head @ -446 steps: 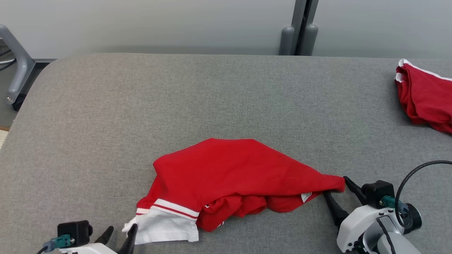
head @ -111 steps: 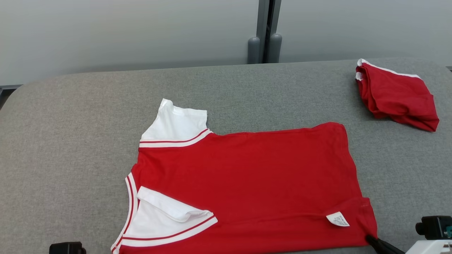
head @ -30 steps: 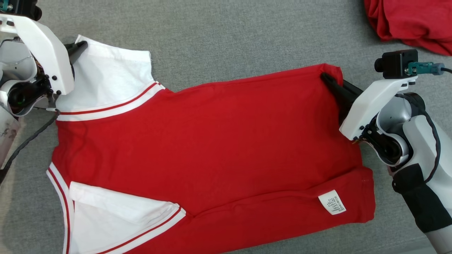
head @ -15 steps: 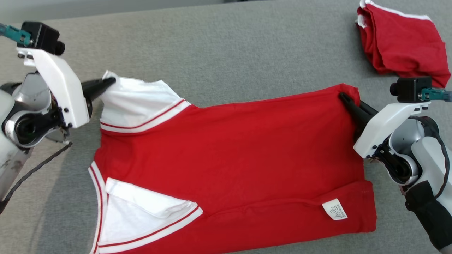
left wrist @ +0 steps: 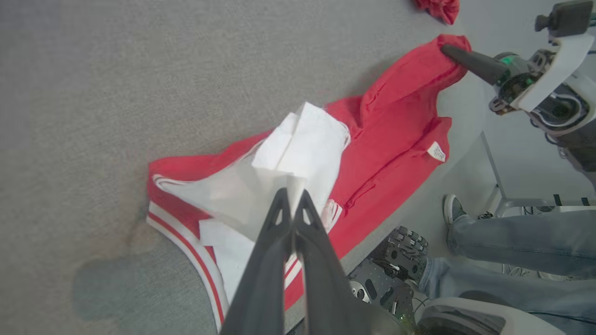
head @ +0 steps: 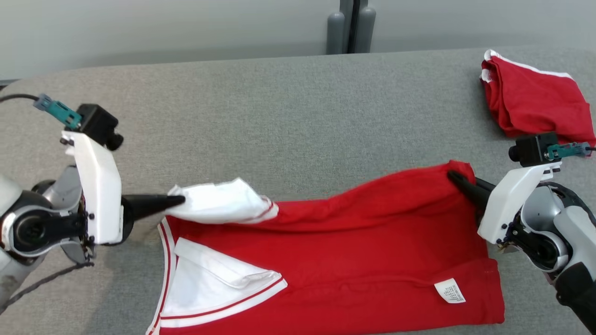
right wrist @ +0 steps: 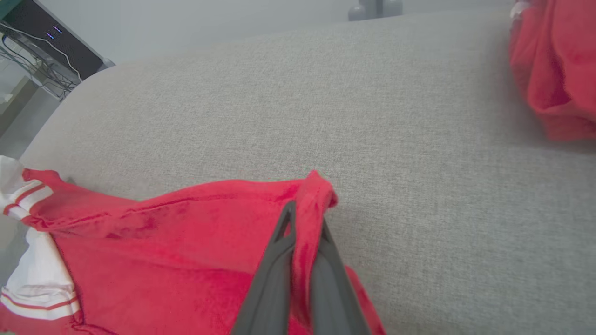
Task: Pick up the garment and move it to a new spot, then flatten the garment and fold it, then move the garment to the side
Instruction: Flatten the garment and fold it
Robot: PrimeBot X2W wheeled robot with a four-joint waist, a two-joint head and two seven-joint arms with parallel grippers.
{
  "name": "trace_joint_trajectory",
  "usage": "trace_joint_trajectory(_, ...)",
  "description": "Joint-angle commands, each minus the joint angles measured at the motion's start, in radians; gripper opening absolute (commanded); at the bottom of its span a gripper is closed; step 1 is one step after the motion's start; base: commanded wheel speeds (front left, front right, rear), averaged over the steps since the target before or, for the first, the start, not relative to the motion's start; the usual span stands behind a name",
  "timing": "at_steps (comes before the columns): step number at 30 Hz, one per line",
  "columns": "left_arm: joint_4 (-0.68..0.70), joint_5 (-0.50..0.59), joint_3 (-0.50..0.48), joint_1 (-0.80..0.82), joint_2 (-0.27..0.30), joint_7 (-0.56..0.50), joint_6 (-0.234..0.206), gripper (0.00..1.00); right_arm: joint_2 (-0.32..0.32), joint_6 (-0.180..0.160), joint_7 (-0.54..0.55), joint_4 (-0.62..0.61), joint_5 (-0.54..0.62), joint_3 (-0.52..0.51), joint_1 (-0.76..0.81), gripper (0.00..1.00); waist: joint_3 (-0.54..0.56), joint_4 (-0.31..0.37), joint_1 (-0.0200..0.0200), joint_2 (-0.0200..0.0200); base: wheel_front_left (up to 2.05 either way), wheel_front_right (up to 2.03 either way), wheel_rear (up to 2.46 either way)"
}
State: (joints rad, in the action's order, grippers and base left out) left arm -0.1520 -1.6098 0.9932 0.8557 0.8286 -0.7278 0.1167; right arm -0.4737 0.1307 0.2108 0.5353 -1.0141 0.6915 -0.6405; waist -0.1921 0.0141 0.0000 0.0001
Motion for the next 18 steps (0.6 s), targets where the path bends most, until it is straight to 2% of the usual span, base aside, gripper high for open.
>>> trace_joint_trajectory(1, 0.009, -0.005, 0.002, -0.014, 0.007, -0.009, -0.008, 0.0, -0.014, 0.0, 0.009, -0.007, -0.013, 0.006, 0.003, 0.0, 0.013, -0.009, 0.0, -0.0001, 0.0, 0.0, 0.0)
trace_joint_trajectory(9, 0.11, -0.058, 0.038, -0.067, 0.056, -0.094, -0.062, 0.0, -0.13, 0.0, 0.153, -0.086, -0.136, 0.148, -0.027, 0.0, 0.034, -0.005, 0.0, -0.0001, 0.0, 0.0, 0.0)
trace_joint_trajectory(18, 0.146, -0.088, 0.073, -0.098, 0.071, -0.155, -0.093, 0.0, -0.181, 0.0, 0.196, -0.102, -0.184, 0.275, -0.08, 0.0, 0.025, 0.002, 0.0, -0.0001, 0.0, 0.0, 0.0)
